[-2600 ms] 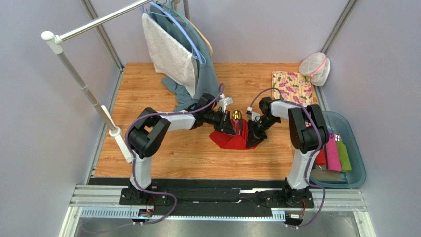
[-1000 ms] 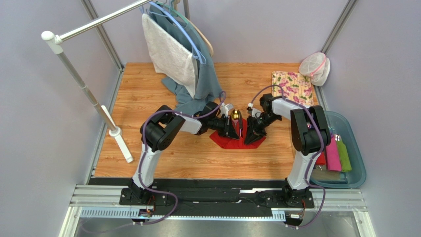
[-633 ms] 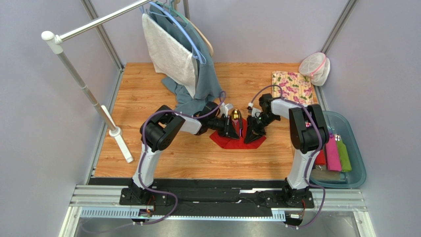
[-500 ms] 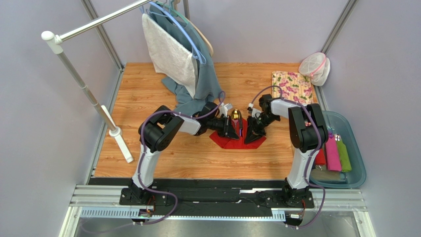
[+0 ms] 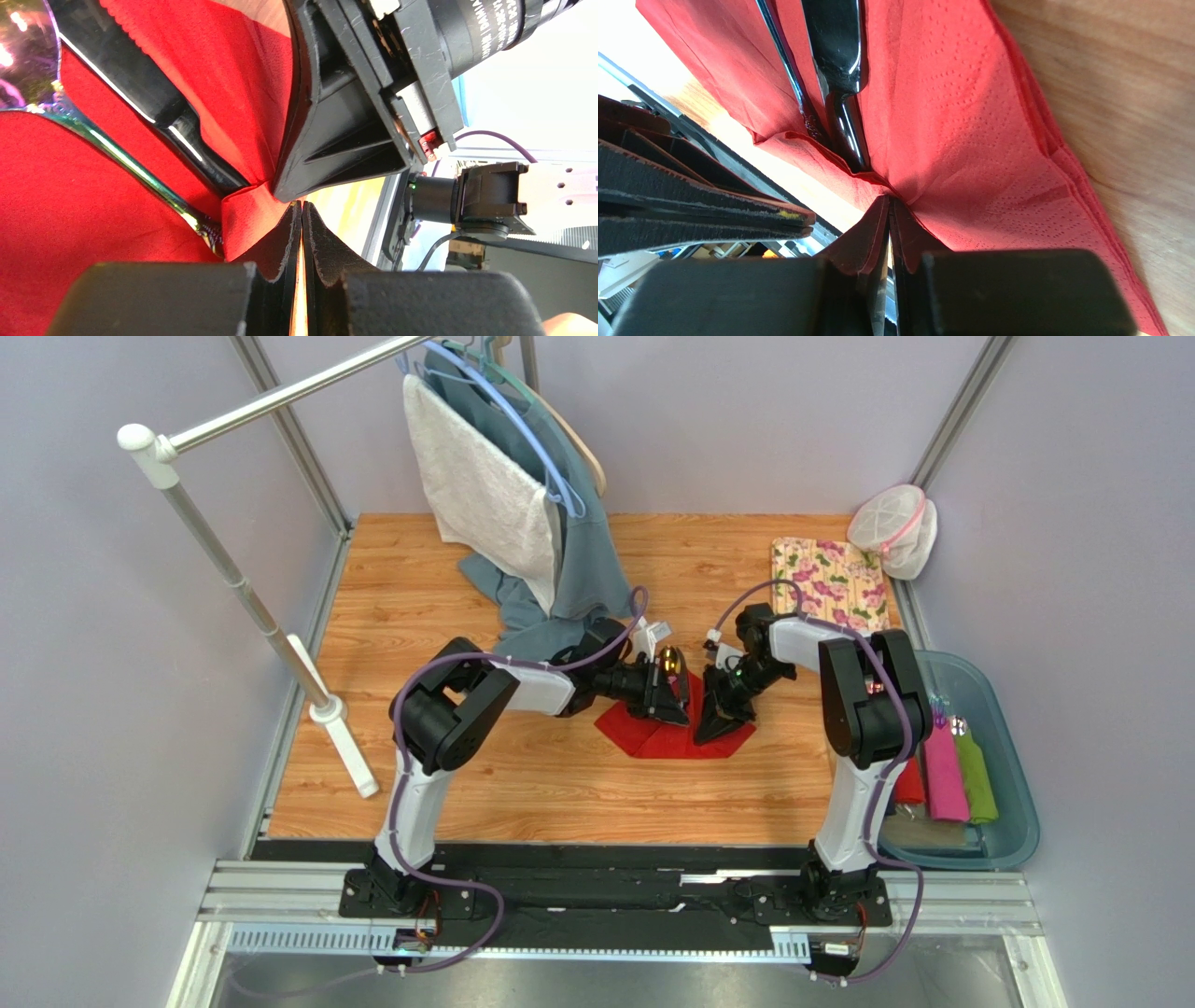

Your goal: Place the utensils on the paper napkin and roll it up

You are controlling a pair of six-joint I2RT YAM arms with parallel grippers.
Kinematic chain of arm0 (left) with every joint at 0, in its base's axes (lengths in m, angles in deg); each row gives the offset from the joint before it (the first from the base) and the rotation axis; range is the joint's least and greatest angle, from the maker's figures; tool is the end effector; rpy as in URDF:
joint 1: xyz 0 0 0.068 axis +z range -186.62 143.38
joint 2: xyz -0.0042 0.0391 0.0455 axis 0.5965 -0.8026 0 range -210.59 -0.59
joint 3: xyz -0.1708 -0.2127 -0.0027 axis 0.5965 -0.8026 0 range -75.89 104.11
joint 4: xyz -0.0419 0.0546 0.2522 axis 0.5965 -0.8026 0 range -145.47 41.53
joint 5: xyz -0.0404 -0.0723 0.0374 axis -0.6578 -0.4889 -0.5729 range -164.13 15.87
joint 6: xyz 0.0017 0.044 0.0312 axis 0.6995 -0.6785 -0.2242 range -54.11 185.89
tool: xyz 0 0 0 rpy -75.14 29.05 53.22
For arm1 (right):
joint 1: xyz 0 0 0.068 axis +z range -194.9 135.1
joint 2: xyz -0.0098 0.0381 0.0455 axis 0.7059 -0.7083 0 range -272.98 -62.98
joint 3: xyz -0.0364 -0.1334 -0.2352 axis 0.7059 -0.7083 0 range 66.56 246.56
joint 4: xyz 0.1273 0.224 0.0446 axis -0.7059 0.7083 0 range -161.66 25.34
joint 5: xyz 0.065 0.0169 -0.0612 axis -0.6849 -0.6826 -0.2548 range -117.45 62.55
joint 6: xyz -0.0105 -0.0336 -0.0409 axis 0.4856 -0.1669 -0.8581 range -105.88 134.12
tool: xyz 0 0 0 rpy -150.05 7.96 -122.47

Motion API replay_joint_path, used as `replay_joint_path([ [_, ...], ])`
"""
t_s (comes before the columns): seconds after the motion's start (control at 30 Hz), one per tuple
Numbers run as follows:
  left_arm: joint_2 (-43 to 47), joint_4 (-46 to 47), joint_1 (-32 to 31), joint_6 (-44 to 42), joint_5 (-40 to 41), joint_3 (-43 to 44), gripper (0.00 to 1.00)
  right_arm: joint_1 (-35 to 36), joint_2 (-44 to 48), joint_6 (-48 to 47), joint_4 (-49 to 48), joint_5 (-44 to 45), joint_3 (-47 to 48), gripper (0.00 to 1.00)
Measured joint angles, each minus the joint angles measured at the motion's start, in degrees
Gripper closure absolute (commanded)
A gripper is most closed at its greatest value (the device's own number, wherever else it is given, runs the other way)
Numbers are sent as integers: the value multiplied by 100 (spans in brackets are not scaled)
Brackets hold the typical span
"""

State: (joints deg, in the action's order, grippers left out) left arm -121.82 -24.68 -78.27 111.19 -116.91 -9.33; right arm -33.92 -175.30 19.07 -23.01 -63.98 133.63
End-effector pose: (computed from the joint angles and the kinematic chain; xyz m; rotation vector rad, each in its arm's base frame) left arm 0.3077 -0.3061 0.1227 0.4515 2.3889 -1.6008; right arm 0.3182 0.0834 0.1237 0.1177 -2.8443 -0.9170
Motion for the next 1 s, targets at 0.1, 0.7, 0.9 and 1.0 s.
replay_joint_path([
  [0.1,-2,-68,-7,-7,9,61,91,0,0,7,0,-2,0,89],
  [0.7,-382,-540,-7,-63,195,435,93,-20,157,-4,192,-59,7,71],
  [0.9,-385,-562,-7,-63,195,444,93,-308,671,-116,544,37,94,41],
  [1.0,-387,-566,-7,-63,195,446,93,-667,791,-192,651,258,219,34],
])
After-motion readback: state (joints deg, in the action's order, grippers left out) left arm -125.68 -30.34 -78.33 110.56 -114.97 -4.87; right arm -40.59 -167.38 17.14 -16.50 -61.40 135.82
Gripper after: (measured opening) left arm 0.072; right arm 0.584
